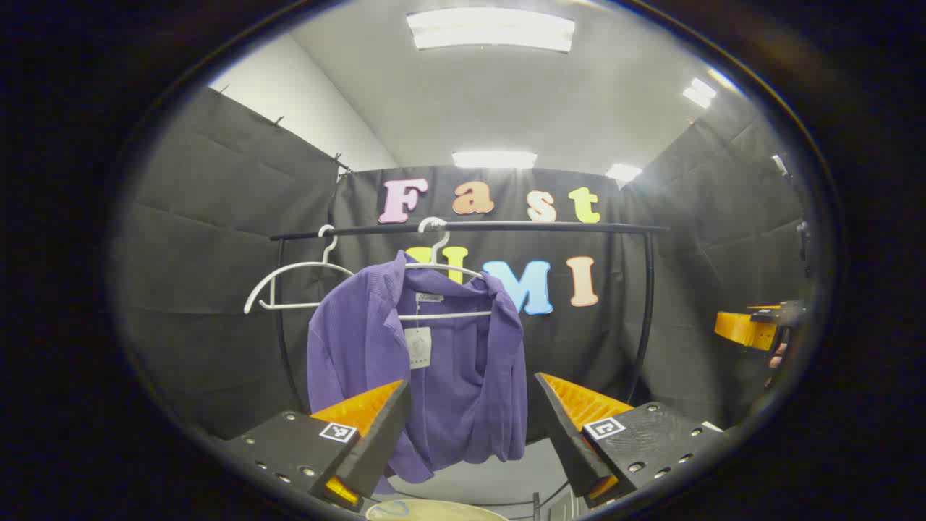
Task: Grasp the clothes on the hanger with both hands and then place them into the laundry hamper below.
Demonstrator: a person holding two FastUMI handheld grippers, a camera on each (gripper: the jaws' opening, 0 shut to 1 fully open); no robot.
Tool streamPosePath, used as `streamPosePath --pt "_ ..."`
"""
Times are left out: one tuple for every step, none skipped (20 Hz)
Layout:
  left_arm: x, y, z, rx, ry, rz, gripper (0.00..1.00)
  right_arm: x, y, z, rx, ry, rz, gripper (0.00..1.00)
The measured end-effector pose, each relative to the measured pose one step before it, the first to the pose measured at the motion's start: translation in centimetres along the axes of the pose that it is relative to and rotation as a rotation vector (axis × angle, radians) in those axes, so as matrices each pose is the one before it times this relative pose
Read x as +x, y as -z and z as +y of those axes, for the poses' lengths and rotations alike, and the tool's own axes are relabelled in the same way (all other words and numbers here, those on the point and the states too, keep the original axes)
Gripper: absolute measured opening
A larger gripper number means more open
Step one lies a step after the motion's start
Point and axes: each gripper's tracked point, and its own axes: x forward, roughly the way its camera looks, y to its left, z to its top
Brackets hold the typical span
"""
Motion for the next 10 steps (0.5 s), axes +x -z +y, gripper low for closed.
streamPosePath --pt "-0.114 -0.049 0.086 -0.00750 0.00153 -0.00095 1.00 -0.081 0.127 0.152 -0.00563 -0.00279 0.00536 0.96" --pt "-0.151 0.015 0.177 -0.00756 0.00148 -0.00261 1.00 -0.080 0.163 0.020 -0.00514 0.00275 0.00563 0.96" --pt "-0.173 0.014 0.109 -0.00659 0.00245 -0.00106 1.00 -0.107 0.031 0.038 -0.00166 -0.00153 0.00119 0.96" --pt "-0.036 0.081 0.250 -0.00344 -0.00113 -0.00165 1.00 -0.046 -0.047 0.273 0.00305 -0.00781 -0.00292 0.96" --pt "0.062 0.083 0.376 -0.00013 -0.00621 0.00097 1.00 -0.001 -0.060 0.165 0.00636 -0.00478 -0.00278 0.96" --pt "0.039 0.104 0.307 -0.00014 -0.00513 0.00108 1.00 0.212 0.044 0.188 0.00361 -0.00262 -0.00116 0.96" --pt "0.150 0.174 0.285 -0.00251 -0.00417 0.00202 1.00 0.117 0.100 0.232 -0.00168 -0.00070 0.00464 0.96" --pt "0.093 0.029 0.315 -0.00394 -0.00457 0.00167 1.00 0.103 0.208 0.296 -0.00400 -0.00249 0.00329 0.96" --pt "0.016 0.031 0.442 -0.00462 -0.00371 -0.00195 1.00 0.091 0.062 0.316 -0.00605 -0.00106 0.00238 0.96" --pt "0.035 -0.035 0.328 -0.00346 -0.00388 -0.00312 1.00 0.012 0.064 0.321 -0.00635 -0.00279 -0.00082 0.96"
